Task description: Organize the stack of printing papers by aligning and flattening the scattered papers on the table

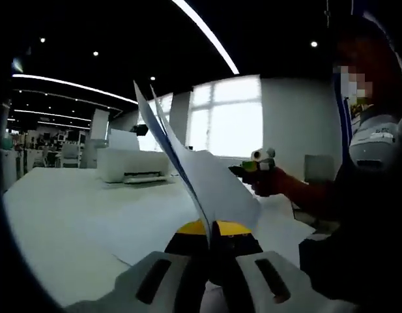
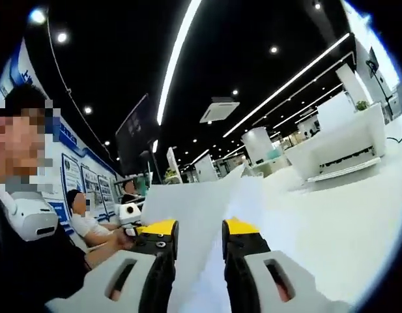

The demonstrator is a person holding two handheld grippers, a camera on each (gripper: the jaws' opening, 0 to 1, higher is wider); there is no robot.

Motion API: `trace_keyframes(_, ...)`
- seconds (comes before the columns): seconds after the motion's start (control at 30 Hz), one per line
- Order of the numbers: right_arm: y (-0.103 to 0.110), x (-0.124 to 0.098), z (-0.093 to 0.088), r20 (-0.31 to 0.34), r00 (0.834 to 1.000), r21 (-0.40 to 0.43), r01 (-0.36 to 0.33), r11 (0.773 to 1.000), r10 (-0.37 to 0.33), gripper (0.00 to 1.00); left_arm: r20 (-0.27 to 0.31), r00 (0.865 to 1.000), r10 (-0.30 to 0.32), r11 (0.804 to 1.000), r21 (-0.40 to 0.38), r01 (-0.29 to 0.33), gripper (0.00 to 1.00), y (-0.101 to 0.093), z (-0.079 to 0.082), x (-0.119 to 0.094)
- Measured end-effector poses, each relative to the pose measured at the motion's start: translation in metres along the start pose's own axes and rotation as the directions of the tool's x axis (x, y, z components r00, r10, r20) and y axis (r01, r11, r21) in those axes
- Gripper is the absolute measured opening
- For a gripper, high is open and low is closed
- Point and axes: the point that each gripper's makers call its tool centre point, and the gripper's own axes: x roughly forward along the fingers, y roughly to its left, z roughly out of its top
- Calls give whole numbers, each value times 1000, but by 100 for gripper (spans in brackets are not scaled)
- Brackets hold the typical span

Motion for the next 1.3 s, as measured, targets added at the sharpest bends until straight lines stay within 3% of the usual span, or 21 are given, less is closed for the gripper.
trace_keyframes(0.1, 7, -8, 5, 3, 1000, -29, 28, 999, -28, 25, 19, 1000, 10, 1000, 27, -10, 6, -1, 4, -2)
trace_keyframes(0.27, 14, -18, 2, -86, 991, -163, 90, 983, -105, 28, 30, 999, 21, 999, 30, -22, 6, 1, 8, -2)
trace_keyframes(0.57, 19, -36, -2, -98, 983, -176, 133, 975, -152, 31, -22, 996, 86, 988, 131, -83, 6, 4, 4, 4)
trace_keyframes(0.8, 15, -47, 0, -118, 972, -208, 177, 962, -205, 34, 27, 992, 124, 979, 161, -127, 6, 8, 20, -3)
trace_keyframes(1.1, 18, -50, -11, -151, 965, -229, 179, 957, -216, 37, 47, 987, 155, 970, 182, -161, 6, 14, 35, -16)
trace_keyframes(1.3, 20, -51, -16, -166, 963, -231, 173, 957, -214, 39, 90, 983, 160, 975, 139, -171, 6, 16, 44, -32)
